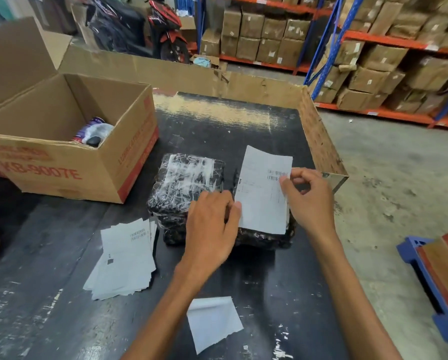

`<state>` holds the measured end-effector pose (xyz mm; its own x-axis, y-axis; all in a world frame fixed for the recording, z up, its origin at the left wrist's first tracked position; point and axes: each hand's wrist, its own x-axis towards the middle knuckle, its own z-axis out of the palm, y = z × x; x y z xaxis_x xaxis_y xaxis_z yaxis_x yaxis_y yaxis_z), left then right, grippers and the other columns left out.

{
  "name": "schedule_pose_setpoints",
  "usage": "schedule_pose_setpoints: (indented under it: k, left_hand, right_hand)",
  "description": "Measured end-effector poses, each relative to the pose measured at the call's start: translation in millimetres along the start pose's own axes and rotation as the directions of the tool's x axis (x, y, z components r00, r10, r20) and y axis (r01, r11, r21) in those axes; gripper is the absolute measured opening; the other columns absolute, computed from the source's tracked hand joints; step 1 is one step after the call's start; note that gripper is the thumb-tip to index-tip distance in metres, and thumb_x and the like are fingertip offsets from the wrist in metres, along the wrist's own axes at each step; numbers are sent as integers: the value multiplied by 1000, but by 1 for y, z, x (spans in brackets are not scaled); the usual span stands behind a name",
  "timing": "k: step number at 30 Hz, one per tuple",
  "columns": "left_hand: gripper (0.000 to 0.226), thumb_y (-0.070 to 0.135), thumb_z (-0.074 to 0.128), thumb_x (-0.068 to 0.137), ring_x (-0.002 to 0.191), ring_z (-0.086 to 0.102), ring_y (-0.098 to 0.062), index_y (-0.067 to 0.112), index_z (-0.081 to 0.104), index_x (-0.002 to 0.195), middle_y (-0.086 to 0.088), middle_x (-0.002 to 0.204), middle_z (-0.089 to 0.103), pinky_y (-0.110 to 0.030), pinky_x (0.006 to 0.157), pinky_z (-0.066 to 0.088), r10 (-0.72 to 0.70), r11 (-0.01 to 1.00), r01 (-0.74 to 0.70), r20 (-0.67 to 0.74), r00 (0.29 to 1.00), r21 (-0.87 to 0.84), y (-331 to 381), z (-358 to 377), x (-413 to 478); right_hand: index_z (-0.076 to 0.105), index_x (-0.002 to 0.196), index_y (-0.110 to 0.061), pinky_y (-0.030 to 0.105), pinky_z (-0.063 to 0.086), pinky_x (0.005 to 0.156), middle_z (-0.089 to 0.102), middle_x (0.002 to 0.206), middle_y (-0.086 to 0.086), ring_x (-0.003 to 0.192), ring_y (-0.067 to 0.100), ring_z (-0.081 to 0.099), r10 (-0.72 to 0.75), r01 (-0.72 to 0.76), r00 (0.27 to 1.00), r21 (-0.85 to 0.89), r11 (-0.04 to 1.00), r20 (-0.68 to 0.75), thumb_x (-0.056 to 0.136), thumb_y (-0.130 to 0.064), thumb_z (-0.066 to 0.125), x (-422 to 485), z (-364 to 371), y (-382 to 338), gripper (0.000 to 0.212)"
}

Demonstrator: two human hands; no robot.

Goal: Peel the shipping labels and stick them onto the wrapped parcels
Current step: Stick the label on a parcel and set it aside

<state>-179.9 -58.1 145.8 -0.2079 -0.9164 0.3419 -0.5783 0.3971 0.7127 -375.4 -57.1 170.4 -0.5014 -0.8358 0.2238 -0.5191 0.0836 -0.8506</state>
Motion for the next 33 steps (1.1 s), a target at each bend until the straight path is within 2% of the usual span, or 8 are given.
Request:
schedule_pose_setpoints:
  k: [5, 11, 16, 19, 22, 25, 29, 33]
  left_hand:
    - [27, 29, 44, 102, 83, 41, -21, 21, 47, 77, 2, 77, 50, -44, 85, 39, 3, 973, -34, 135, 991, 227, 4, 33, 38]
    - [26, 28, 41, 100, 93, 53, -27, 18, 51, 80, -4, 85, 59, -43, 88, 37, -63, 932, 1, 159, 985, 363, 2, 47, 44]
    - [37, 37, 40, 101, 106, 55, -30, 9, 65, 102, -12, 107, 67, -43, 95, 38, -115, 861, 5, 184, 976, 508, 7, 48, 45]
    - [33, 31, 44, 98, 107, 54, -30, 7, 54, 118, -12, 112, 63, -41, 92, 40, -107, 873, 40, 111, 988, 486, 8, 49, 47]
    - [39, 25, 45, 99, 115, 53, -30, 7, 48, 134, -11, 125, 60, -41, 95, 44, 98, 910, -109, 48, 994, 401, 4, 56, 58]
    - [52, 30, 35, 107, 152, 27, -31, 10, 32, 155, -15, 163, 32, -45, 121, 28, 162, 916, -227, 213, 964, 331, -6, 73, 82]
    - [59, 40, 29, 109, 158, -5, -23, 17, 16, 161, -8, 172, 1, -47, 125, 21, 11, 962, -130, 442, 897, 238, -23, 92, 97]
    - [65, 38, 40, 107, 158, -8, -22, 15, 13, 162, -6, 171, -6, -40, 126, 9, -28, 1000, 30, 273, 962, -2, -19, 92, 85]
  right_hand:
    - [73, 85, -30, 47, 53, 94, 68, 111, -2, 108, 23, 62, 61, -53, 998, -265, 963, 20, 79, -56, 60, 47, 4, 27, 30]
    - [62, 73, -35, 45, 56, 84, 69, 99, 4, 95, 29, 65, 108, -85, 993, -365, 927, 42, 79, -48, 59, 46, 13, 46, 15]
    - [60, 118, -25, 50, 42, 99, 56, 127, 6, 121, 31, 51, 37, -44, 999, -509, 859, -23, 85, -44, 66, 31, 18, 43, 38]
    - [30, 153, -17, 54, 37, 104, 45, 146, 13, 132, 35, 44, 16, -55, 997, -570, 820, -73, 90, -43, 65, 31, 13, 37, 76]
    - [41, 151, -16, 53, 38, 106, 46, 149, 10, 136, 32, 44, -150, 127, 989, -539, 833, 1, 99, -28, 54, 36, 10, 36, 55]
    - [35, 155, -18, 51, 29, 116, 34, 163, 6, 152, 26, 28, -145, 242, 965, -538, 808, 217, 106, -28, 40, 36, 20, 41, 51]
    - [31, 157, -25, 51, 26, 121, 30, 166, 0, 154, 20, 20, 30, 130, 939, -434, 891, 343, 108, -36, 31, 36, 28, 61, 51]
    - [24, 160, -27, 43, 19, 122, 16, 170, -2, 156, 17, 13, 66, 8, 961, -267, 964, 269, 106, -40, 41, 31, 25, 62, 58]
